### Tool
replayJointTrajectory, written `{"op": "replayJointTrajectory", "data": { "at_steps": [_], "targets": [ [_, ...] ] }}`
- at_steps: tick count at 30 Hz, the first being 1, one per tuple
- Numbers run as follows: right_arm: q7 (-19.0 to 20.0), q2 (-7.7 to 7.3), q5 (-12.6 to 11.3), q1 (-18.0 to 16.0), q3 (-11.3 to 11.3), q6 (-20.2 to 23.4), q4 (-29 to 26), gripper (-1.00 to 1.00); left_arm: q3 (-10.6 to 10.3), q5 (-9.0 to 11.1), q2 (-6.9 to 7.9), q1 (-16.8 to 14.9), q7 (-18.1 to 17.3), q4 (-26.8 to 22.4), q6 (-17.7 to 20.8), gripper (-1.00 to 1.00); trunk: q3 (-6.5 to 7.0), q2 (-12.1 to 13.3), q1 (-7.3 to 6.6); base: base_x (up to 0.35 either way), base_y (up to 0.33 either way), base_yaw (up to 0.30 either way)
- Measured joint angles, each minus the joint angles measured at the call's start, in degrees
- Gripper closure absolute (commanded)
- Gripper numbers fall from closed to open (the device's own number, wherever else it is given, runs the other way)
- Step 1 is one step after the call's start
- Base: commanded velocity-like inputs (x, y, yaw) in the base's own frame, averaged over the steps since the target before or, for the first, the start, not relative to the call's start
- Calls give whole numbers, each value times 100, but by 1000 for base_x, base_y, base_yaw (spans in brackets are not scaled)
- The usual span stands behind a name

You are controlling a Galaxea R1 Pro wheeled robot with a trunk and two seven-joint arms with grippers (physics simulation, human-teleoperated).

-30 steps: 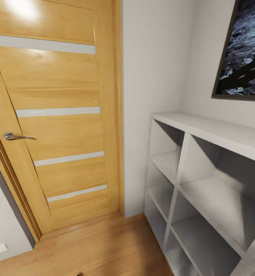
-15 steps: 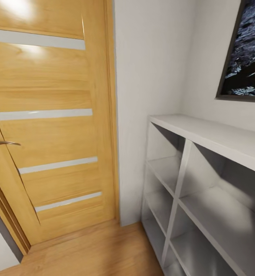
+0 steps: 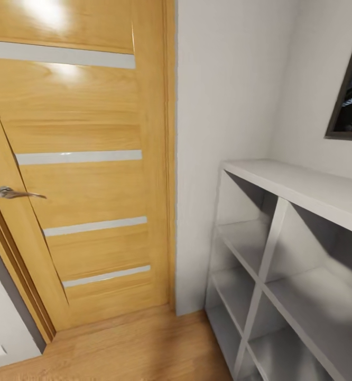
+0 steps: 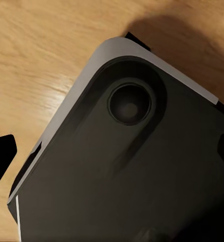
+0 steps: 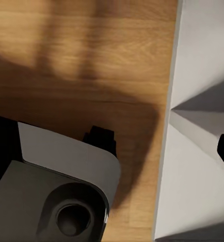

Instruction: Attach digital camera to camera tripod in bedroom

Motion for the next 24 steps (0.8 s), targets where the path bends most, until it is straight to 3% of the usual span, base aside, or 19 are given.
{"op": "replayJointTrajectory", "data": {
  "at_steps": [15, 24],
  "targets": [
    [0, -1, 0, 0, 0, 0, 0, -100, 2, 0, 0, 0, 0, 0, 0, -100, 0, 0, -1, 7, 0, 268],
    [0, -1, 0, 0, 0, -3, 0, -100, 2, 8, 0, 0, 0, 1, 0, -100, 0, 0, -1, 172, -41, 266]
  ]
}}
